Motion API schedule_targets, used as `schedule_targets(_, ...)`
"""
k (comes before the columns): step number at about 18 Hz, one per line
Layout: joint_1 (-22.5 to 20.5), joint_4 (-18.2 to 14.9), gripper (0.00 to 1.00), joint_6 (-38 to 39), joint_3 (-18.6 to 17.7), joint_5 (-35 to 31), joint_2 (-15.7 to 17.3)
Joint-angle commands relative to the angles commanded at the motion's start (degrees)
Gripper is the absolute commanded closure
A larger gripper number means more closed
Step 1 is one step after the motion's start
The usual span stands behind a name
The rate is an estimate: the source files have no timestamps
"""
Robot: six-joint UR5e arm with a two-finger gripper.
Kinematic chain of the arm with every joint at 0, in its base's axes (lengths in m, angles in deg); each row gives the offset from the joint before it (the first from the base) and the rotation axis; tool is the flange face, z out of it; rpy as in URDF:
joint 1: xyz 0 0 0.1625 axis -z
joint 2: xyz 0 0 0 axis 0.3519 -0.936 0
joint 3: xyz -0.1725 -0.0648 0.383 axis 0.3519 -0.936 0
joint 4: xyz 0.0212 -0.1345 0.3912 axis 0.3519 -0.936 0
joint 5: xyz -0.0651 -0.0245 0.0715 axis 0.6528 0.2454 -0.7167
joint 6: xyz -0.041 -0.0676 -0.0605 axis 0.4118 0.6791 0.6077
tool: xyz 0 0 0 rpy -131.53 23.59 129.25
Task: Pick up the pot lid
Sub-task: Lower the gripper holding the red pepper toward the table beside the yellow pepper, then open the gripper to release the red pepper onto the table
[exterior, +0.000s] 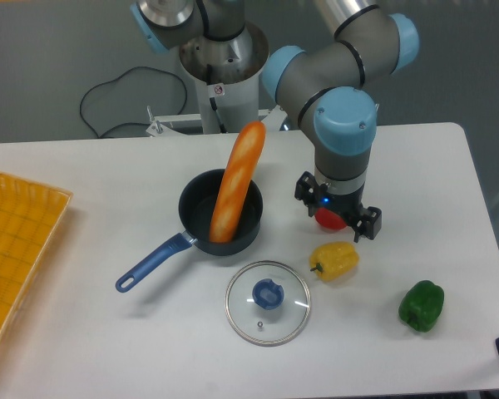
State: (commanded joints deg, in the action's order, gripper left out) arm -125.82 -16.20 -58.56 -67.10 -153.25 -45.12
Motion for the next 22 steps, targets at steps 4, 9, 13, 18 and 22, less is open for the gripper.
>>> schedule_targets(4, 0.2, 0.1, 0.0, 0.4, 1.0, 1.1, 0.2)
schedule_targets(9, 0.4, 0.1, 0.0, 2.1, 1.9, 1.5, -0.1)
schedule_targets(13, 1.6, 0.1, 0.0, 7.3, 1.7, 1.5, -0.5)
schedule_targets(18, 3.1, 0.1, 0.0, 8.7, -0.3, 1.3, -0.5)
schedule_targets(22, 4.0, 0.2, 0.0, 10.7, -2.3, 1.2, -1.5)
